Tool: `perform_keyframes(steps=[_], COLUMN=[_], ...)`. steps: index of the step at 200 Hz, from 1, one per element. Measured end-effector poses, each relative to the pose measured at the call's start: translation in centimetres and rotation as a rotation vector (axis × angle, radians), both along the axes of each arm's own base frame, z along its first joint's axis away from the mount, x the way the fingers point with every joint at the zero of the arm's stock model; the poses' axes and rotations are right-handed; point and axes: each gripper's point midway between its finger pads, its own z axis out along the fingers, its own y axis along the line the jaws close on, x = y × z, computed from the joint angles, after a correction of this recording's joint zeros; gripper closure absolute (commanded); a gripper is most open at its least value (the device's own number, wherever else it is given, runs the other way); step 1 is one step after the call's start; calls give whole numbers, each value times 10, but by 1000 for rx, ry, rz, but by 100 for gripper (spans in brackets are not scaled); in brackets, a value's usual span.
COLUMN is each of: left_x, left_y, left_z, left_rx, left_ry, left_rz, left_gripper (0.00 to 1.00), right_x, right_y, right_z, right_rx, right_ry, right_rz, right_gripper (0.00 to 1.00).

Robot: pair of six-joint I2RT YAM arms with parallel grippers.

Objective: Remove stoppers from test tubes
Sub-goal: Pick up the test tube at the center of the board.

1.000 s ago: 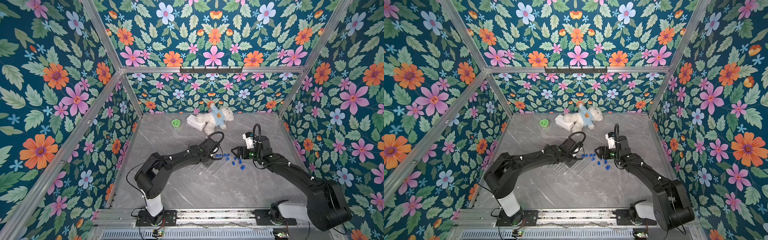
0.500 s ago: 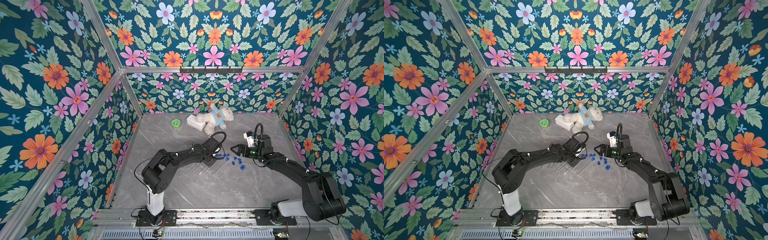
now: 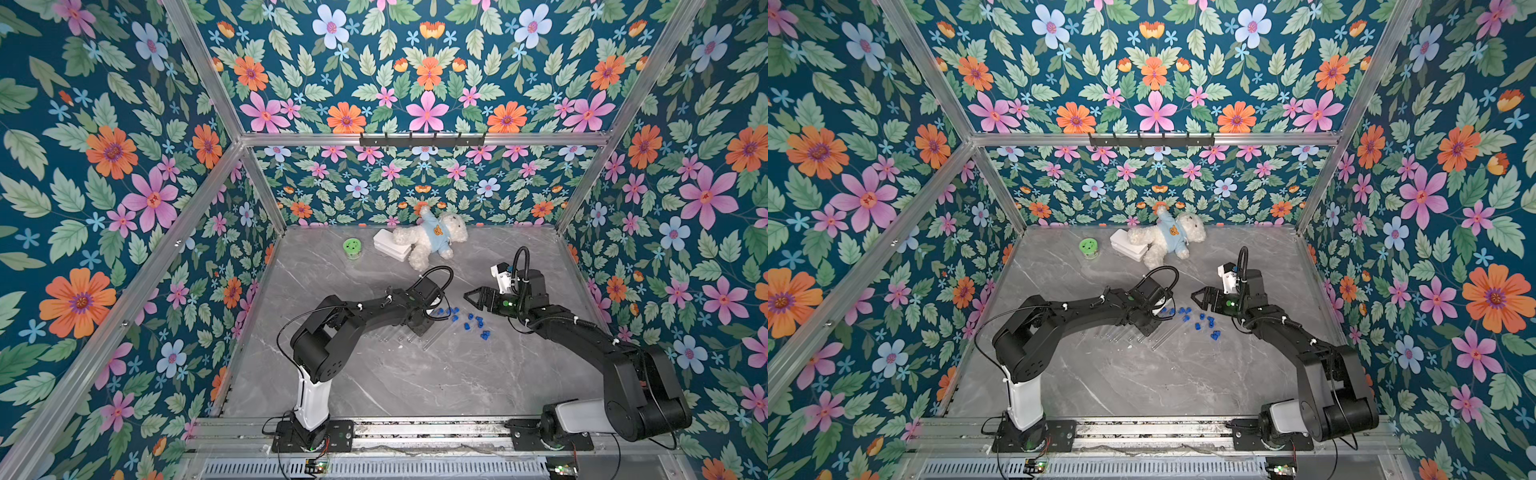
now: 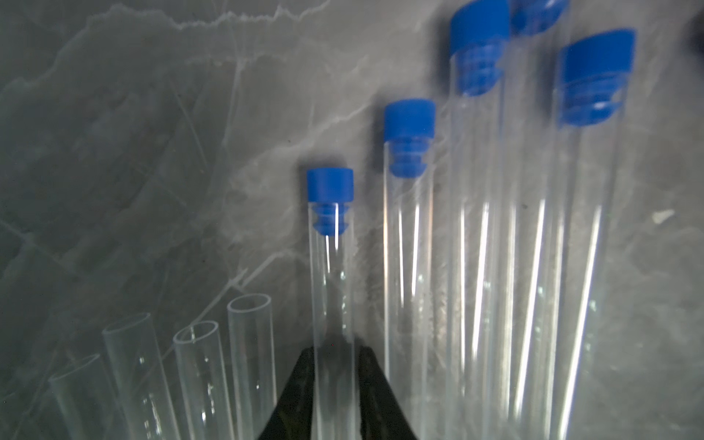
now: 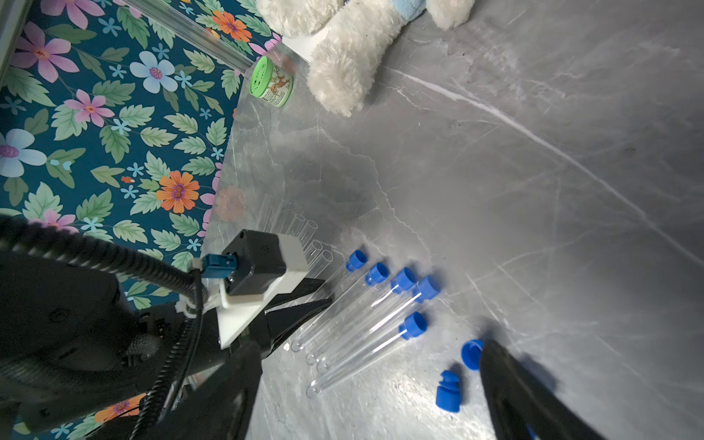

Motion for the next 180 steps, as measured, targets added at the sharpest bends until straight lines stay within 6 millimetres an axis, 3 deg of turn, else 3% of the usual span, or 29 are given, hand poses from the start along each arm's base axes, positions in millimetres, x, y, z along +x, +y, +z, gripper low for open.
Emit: perform_keyframes(steps=[77, 110, 180], left_x=[1, 1, -4], left_y=[-3, -3, 8], left_z=[-1, 1, 32], left_rx=[-8, -9, -45], left_ry=[1, -6, -71], left_rz=[-3, -3, -12], left_gripper=[81, 88, 95], right_x=[0, 0, 0], right_y=[-3, -4, -4], right_z=[-1, 0, 2], right_rx=[5, 5, 7], right_ry=[9, 6, 1], right_rz=[-14, -17, -15], right_gripper=[10, 9, 10])
